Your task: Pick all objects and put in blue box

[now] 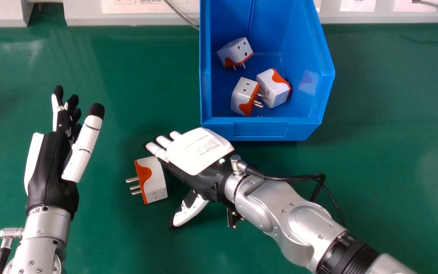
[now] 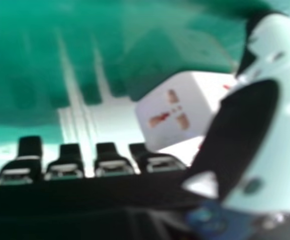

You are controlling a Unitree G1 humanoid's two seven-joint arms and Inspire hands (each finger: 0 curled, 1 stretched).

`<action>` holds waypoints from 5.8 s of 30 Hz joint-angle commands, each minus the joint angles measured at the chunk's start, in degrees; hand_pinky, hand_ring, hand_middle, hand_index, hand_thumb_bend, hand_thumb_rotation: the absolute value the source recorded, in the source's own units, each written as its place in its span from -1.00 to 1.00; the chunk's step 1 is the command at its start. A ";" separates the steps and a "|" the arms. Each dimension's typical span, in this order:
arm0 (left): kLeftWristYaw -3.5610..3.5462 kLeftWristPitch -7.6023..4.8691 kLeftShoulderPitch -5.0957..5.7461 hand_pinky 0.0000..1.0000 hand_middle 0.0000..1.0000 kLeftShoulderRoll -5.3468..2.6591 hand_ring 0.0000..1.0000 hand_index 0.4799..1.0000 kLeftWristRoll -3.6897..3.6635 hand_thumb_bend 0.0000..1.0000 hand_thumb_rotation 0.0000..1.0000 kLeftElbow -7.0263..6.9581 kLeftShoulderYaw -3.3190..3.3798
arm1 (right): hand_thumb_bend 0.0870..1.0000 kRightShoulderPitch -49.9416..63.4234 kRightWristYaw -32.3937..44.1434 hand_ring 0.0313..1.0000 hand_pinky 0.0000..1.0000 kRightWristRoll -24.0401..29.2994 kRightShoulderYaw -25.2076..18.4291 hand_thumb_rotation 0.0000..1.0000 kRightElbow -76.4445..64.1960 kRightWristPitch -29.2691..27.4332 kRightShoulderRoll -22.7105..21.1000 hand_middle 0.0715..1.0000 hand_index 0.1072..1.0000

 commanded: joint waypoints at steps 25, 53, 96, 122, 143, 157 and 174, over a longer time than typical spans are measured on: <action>0.49 0.54 -0.94 1.00 1.00 -0.42 1.00 1.00 -0.31 0.14 0.57 -1.82 -0.13 | -0.03 -7.28 -3.24 0.88 0.65 -0.72 1.47 -0.05 5.45 0.59 4.01 0.91 0.82; 2.08 2.12 1.24 1.00 1.00 -2.28 1.00 1.00 0.67 0.14 0.60 -6.03 -0.81 | -0.03 -10.76 -6.15 0.86 0.65 -0.02 3.18 -0.04 13.97 -2.05 7.53 0.90 0.84; 3.17 3.89 2.02 1.00 1.00 -3.71 1.00 1.00 1.69 0.14 0.60 -9.11 -1.52 | -0.05 -9.75 -8.45 0.87 0.70 3.24 4.00 -0.07 11.61 -5.01 8.19 0.93 0.84; 3.10 4.94 2.66 1.00 1.00 -3.76 1.00 1.00 1.59 0.14 0.60 -11.05 -1.47 | -0.02 -9.62 -6.30 0.87 0.67 1.51 7.14 -0.07 12.76 -4.77 6.71 0.90 0.81; 3.86 6.26 3.27 1.00 1.00 -4.43 1.00 1.00 2.32 0.16 0.60 -13.03 -2.21 | 0.02 -11.07 -7.89 0.81 0.54 -0.99 8.56 -0.03 15.44 -5.48 6.30 0.84 0.76; 3.70 8.40 3.82 1.00 1.00 -4.38 1.00 1.00 2.16 0.16 0.60 -15.35 -2.04 | 0.12 -11.82 -9.08 0.63 0.34 2.21 6.67 -0.48 18.35 -7.09 6.76 0.62 0.50; 3.57 9.36 4.52 1.00 1.00 -4.62 1.00 1.00 1.67 0.15 0.60 -16.94 -1.83 | -0.04 -11.81 -16.62 -0.75 -0.78 5.76 4.38 -0.74 22.02 -11.95 6.43 -0.68 -0.11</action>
